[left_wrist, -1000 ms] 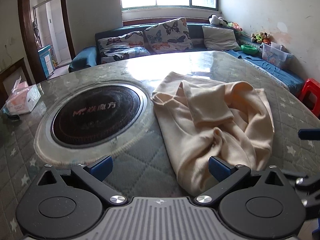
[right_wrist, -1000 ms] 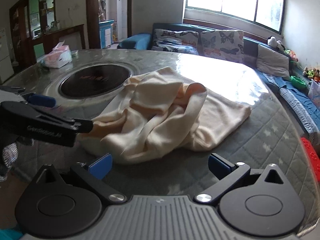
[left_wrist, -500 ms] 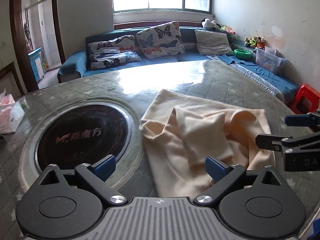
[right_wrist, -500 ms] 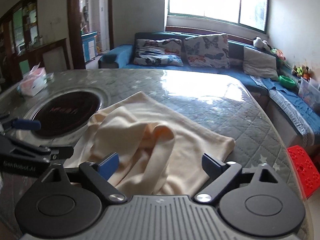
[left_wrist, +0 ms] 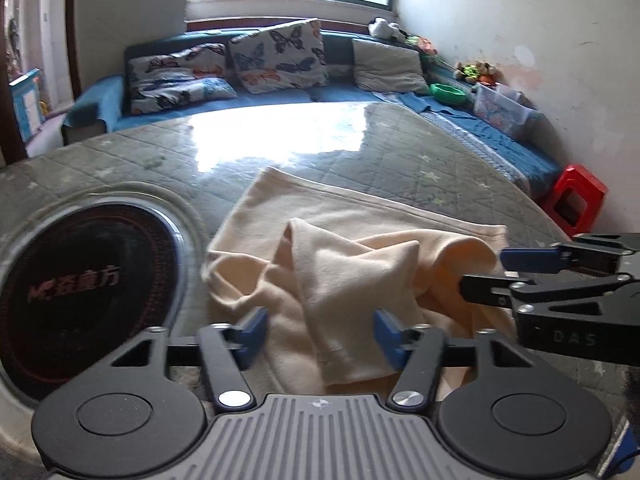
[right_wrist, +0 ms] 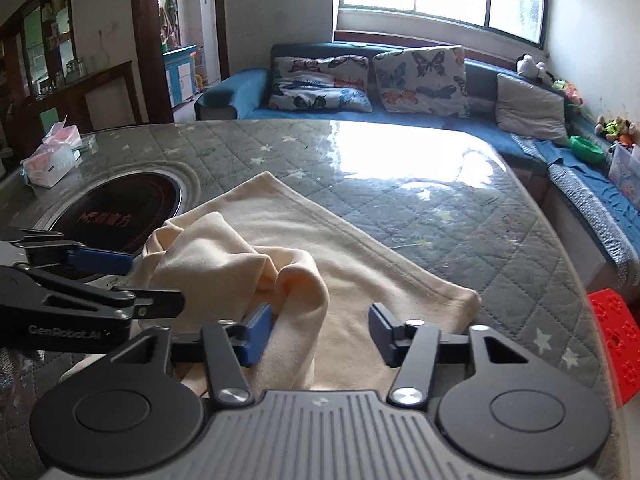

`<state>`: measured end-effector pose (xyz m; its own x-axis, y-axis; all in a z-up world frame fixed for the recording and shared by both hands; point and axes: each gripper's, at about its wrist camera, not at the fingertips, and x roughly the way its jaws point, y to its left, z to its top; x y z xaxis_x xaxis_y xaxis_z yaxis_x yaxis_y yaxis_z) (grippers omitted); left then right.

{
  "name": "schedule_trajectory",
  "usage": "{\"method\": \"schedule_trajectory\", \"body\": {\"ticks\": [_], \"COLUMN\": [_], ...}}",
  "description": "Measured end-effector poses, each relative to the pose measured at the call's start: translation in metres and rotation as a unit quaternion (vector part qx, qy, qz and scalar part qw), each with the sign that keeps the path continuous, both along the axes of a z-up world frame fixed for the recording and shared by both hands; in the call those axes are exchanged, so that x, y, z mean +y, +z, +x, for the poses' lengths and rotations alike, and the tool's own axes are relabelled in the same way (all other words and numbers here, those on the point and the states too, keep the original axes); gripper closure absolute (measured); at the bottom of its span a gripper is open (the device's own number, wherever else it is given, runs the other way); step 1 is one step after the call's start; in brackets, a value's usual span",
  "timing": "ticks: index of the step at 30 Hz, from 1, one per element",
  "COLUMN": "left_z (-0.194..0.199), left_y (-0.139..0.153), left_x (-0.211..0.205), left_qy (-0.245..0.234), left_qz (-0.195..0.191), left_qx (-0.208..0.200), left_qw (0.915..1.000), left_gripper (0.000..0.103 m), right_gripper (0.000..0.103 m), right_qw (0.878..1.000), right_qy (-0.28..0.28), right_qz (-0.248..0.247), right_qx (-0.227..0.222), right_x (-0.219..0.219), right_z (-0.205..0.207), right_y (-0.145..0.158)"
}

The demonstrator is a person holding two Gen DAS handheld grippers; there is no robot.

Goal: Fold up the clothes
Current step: 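Grasp the T-shirt hem with the left tool while the right tool grasps it too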

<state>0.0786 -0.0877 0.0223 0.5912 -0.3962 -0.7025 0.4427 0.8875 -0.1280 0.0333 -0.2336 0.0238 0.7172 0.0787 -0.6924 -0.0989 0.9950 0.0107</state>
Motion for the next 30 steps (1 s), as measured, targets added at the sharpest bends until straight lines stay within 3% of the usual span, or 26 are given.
{"method": "schedule_trajectory", "body": {"ticks": [4, 6, 10, 15, 22, 25, 27, 30], "left_z": [0.005, 0.005, 0.0, -0.001, 0.006, 0.005, 0.004, 0.001], "left_y": [-0.006, -0.006, -0.002, 0.0, -0.003, -0.002, -0.003, 0.001], "left_x": [0.0, 0.003, 0.008, 0.011, 0.007, 0.005, 0.005, 0.011], "left_qy": [-0.019, -0.027, -0.034, -0.032, -0.025, -0.032, -0.035, -0.027], "left_qz": [-0.017, -0.031, -0.042, -0.046, -0.046, -0.042, -0.04, -0.041], "left_qx": [0.013, 0.012, -0.004, -0.005, 0.009, 0.004, 0.0, -0.016], "left_qw": [0.9996, 0.9991, 0.9985, 0.9984, 0.9986, 0.9986, 0.9986, 0.9986], "left_gripper": [0.084, 0.094, 0.097, 0.096, 0.076, 0.082, 0.095, 0.098], "right_gripper": [0.071, 0.08, 0.091, 0.091, 0.086, 0.086, 0.088, 0.094], "right_qw": [1.0, 1.0, 1.0, 1.0, 1.0, 1.0, 1.0, 1.0], "right_qy": [0.006, 0.01, 0.011, 0.009, 0.008, 0.004, 0.001, -0.004], "right_qz": [0.005, 0.003, -0.007, -0.02, -0.026, -0.02, -0.018, -0.017], "right_qx": [0.007, 0.009, 0.006, 0.0, 0.007, 0.005, 0.001, -0.007], "right_x": [0.001, 0.003, 0.007, 0.009, 0.009, 0.007, 0.006, 0.004], "right_z": [0.007, 0.008, 0.008, 0.006, 0.011, 0.013, 0.012, 0.009], "right_y": [-0.004, -0.005, -0.005, -0.002, -0.006, -0.008, -0.008, -0.006]}}
